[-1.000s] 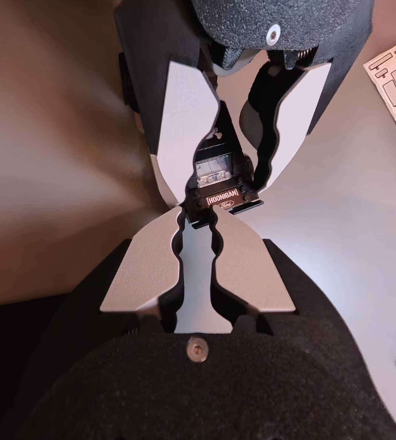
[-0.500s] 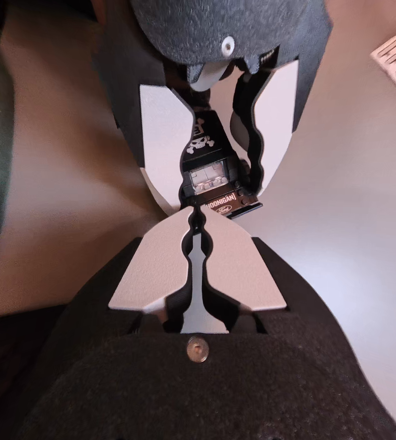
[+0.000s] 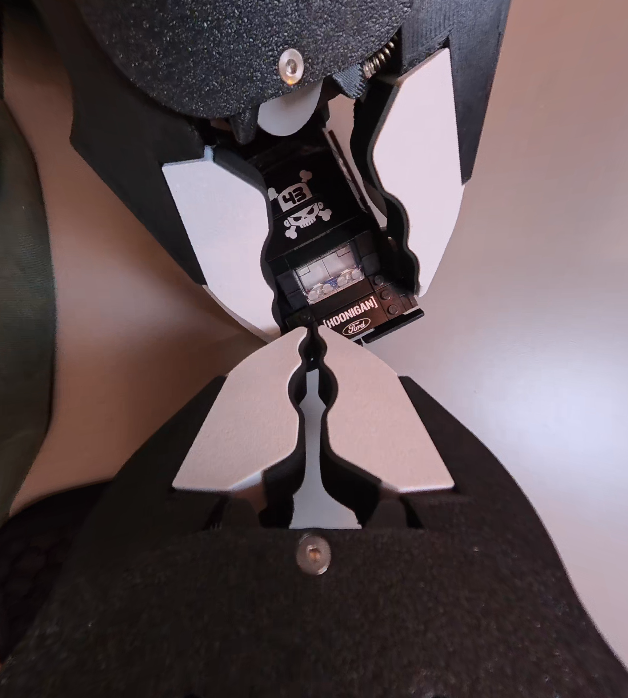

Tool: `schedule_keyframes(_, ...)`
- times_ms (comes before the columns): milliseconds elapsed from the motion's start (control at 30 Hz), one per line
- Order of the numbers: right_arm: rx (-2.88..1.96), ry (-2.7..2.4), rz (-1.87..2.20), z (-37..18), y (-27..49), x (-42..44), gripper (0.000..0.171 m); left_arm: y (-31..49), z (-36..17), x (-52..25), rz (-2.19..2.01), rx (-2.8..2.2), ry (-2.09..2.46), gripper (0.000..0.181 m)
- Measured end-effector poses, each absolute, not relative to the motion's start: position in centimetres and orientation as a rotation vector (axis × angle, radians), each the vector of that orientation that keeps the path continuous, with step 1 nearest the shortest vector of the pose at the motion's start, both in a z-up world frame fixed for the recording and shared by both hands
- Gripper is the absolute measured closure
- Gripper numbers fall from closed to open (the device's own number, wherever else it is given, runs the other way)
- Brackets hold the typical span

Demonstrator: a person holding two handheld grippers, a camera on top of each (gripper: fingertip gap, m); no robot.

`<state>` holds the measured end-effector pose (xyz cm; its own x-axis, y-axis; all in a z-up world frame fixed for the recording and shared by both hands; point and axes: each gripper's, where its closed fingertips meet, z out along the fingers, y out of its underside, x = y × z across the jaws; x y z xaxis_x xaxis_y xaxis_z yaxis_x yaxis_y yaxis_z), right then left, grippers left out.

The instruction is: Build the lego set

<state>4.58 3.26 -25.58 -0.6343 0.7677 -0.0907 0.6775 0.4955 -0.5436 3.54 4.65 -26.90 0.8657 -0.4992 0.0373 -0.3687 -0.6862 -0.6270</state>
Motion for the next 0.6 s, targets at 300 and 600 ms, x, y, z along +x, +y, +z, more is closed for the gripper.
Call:
schedule_keyframes(300,-1.238,-2.504,0.911,-25.0,2.91,4.2,0.171,4.64,-26.79,3.59,-0.302,-2.392,0.62,0.109)
schedule_keyframes(600,-1.257,-2.533,0.869,-25.55,2.82,4.16,0.171,4.53,-26.8,3.58,-0.301,-2.389,0.623,0.109)
